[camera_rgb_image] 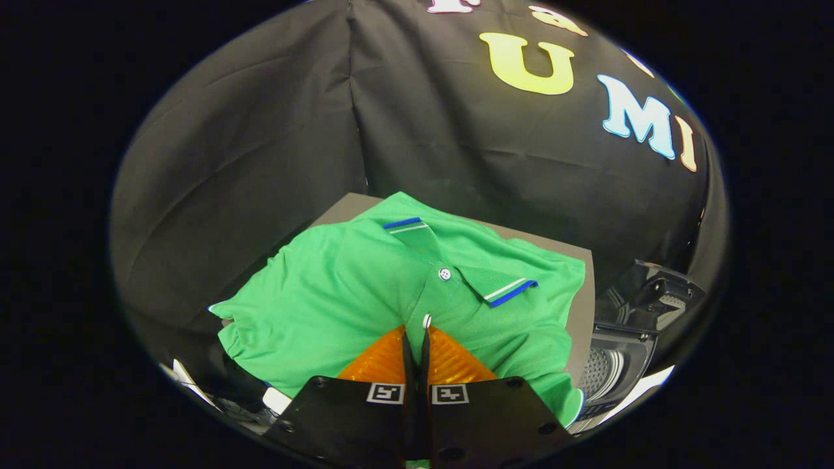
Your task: Put the clothes into the washing machine and then close the washing machine lid.
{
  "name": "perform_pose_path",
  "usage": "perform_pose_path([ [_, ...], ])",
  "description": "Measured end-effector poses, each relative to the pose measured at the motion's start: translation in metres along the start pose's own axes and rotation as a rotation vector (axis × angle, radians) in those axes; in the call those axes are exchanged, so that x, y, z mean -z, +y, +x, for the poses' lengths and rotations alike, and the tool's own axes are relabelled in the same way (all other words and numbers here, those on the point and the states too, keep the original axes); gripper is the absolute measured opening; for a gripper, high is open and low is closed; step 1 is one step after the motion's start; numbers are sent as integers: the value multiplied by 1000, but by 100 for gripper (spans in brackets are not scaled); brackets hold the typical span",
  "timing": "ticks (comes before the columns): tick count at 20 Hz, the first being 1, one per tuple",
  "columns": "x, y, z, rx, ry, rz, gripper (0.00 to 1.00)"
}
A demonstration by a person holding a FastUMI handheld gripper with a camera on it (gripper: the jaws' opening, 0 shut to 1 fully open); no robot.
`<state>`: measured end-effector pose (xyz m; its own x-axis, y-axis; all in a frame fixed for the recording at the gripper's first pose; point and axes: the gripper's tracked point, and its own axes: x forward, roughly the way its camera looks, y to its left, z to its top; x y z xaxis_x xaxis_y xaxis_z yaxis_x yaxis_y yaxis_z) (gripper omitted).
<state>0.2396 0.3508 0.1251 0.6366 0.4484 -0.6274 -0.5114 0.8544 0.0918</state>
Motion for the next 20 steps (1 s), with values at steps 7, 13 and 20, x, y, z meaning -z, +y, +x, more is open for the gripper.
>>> perform_pose_path([
  [7,-36,8,-31,-45,-79,-10,1],
  [13,-94,2,-72,-65,-249,-42,1],
  [20,-136,-13,-122,-80,-366,-12,1],
])
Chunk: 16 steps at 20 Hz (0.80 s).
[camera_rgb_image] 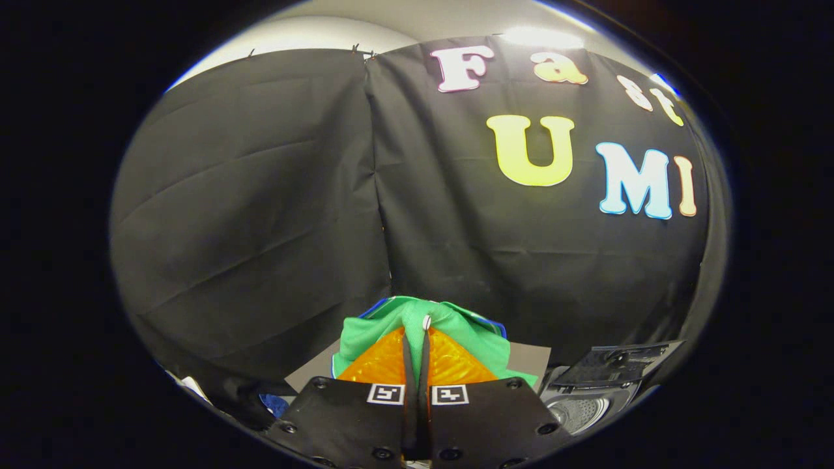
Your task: Put the clothes into the washing machine and then close the washing machine lid.
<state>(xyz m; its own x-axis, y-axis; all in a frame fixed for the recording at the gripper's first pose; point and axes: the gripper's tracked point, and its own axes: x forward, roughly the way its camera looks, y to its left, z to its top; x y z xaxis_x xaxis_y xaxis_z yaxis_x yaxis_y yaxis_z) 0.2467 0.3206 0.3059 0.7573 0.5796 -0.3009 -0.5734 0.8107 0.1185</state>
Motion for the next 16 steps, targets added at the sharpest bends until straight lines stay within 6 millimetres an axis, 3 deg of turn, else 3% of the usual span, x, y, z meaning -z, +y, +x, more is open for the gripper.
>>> perform_pose_path([
  [5,-12,-39,-21,37,-37,26,1],
  [16,-22,-155,-86,205,-95,51,1],
])
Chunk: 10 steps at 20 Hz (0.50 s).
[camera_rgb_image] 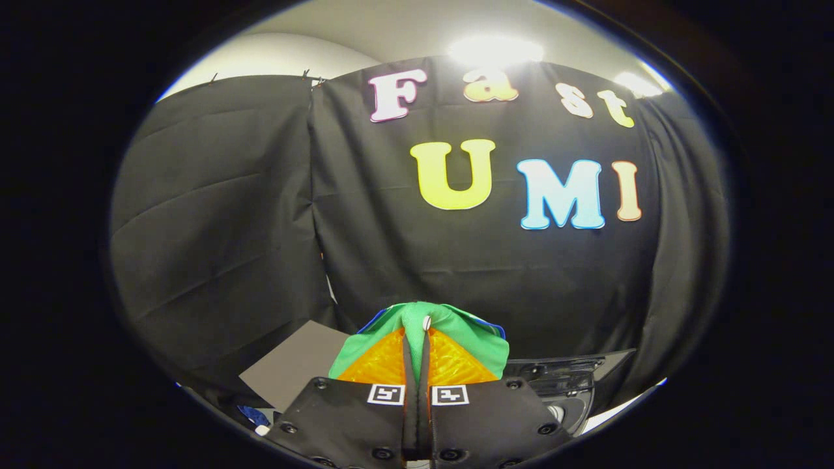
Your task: Put the clothes into the washing machine and then close the washing machine lid.
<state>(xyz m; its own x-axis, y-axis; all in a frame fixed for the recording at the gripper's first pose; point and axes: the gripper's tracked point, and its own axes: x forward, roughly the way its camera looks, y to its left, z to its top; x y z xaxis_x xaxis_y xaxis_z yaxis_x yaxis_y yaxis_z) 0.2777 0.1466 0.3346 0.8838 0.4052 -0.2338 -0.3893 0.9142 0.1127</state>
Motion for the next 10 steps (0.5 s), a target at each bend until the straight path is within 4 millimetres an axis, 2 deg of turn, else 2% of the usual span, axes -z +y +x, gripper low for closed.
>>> perform_pose_path([
  [6,-4,-61,-18,75,-10,31,1],
  [10,-3,-93,-28,117,-13,43,1],
])
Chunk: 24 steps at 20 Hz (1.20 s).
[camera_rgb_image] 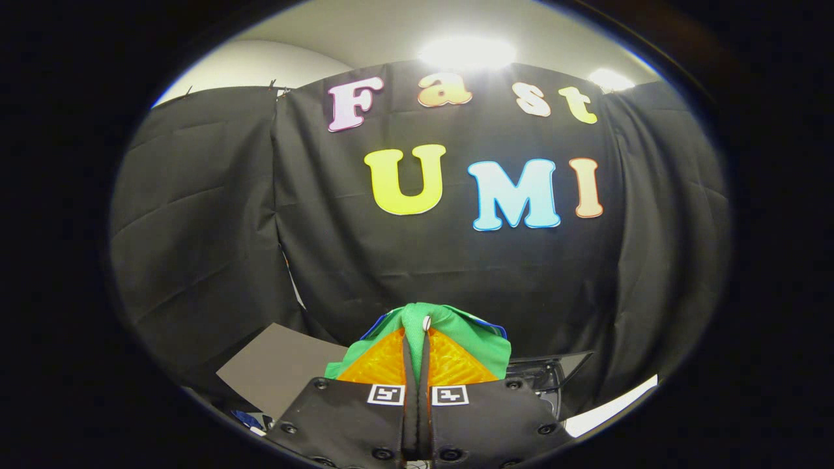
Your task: Put the clothes into the washing machine and then close the washing machine lid.
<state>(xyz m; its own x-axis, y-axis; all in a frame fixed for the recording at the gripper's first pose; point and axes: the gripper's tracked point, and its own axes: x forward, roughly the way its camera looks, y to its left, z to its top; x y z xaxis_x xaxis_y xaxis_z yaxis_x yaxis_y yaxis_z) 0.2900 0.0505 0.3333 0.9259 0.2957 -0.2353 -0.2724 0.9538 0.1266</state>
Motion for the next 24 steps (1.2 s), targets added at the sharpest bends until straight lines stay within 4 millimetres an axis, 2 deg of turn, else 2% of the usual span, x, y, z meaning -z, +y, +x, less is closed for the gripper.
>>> perform_pose_path([
  [8,9,-55,-11,44,13,20,1],
  [12,19,-80,-13,61,31,32,1],
  [17,46,-103,-6,83,66,25,1],
  [24,96,-137,13,120,128,22,1],
])
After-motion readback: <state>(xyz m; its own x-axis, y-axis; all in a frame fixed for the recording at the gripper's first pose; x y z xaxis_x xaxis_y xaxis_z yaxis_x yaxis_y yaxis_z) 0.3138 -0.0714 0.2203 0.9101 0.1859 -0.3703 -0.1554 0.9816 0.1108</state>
